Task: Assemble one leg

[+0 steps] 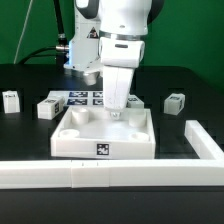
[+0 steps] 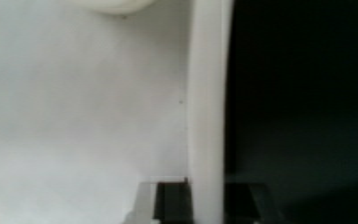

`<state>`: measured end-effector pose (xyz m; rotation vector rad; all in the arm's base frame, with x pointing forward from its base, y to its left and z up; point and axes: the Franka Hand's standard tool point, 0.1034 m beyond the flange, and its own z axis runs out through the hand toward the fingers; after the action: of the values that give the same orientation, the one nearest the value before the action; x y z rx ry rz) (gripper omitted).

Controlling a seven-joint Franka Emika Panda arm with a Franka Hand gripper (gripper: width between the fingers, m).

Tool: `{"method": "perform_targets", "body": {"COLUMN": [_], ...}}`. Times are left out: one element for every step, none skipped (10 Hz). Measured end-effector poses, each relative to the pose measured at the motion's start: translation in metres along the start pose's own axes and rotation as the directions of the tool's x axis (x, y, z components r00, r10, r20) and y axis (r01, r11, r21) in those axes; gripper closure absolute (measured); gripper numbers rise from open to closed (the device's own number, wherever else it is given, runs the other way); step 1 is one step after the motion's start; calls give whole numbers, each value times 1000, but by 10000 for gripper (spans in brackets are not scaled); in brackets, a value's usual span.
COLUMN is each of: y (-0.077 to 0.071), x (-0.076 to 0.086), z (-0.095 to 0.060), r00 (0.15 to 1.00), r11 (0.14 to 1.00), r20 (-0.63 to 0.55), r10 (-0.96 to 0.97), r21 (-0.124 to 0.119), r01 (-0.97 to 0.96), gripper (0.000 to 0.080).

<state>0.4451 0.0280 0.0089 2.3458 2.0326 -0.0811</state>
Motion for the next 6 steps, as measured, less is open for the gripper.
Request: {"method": "perform_targets", "body": {"y": [0,0,0,0,0,0], "x": [0,0,0,0,0,0], "z": [0,0,0,0,0,0], "r00": [1000,1000,1000,1000,1000,1000], "r11": [1000,1000,1000,1000,1000,1000], "r20": [0,0,0,0,0,0], "r10": [0,0,0,0,0,0], "r21": [0,0,0,0,0,0], "r01": [0,0,0,0,0,0], "gripper": [742,742,742,742,742,742]}}
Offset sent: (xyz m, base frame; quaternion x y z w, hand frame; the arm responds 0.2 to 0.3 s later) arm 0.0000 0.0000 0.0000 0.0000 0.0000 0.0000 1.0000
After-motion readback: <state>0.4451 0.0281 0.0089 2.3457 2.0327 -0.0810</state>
